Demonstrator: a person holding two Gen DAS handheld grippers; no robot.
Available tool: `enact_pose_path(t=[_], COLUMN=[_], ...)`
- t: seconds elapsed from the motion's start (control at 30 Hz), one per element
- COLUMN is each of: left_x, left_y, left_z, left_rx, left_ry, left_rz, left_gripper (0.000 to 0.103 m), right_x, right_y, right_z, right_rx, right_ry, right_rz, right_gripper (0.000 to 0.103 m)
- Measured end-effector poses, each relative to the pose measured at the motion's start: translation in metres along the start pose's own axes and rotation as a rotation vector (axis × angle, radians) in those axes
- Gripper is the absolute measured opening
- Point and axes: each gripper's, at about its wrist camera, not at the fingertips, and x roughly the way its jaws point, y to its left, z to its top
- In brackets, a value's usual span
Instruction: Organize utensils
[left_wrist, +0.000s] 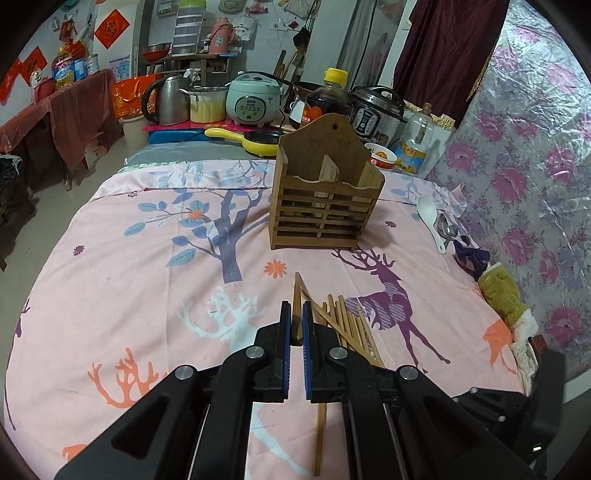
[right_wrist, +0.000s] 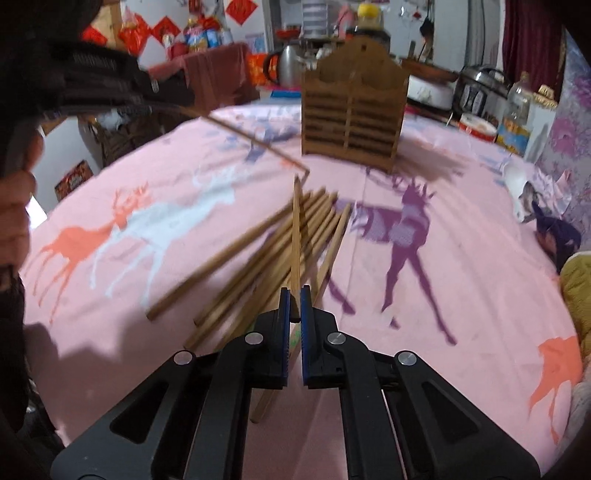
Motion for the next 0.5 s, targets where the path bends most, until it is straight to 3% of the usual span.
enact_pose_path(t=[0.3, 0.5], left_x=[-0.022, -0.032], left_y=[-0.022, -0.045], left_z=[0.033, 0.069], left_rx=[0.051, 0.096], left_ry=[-0.072, -0.124], left_rz=[0.017, 0.027], left_gripper=[0.006, 0.006], right_x=[-0.048, -0.06], right_y=[-0.021, -0.038], right_z=[0.063, 0.106], right_rx=[0.037, 0.078], right_ry=[-0.179, -0.245], right_rz=[-0.03, -0.027], right_gripper=[0.006, 0.006])
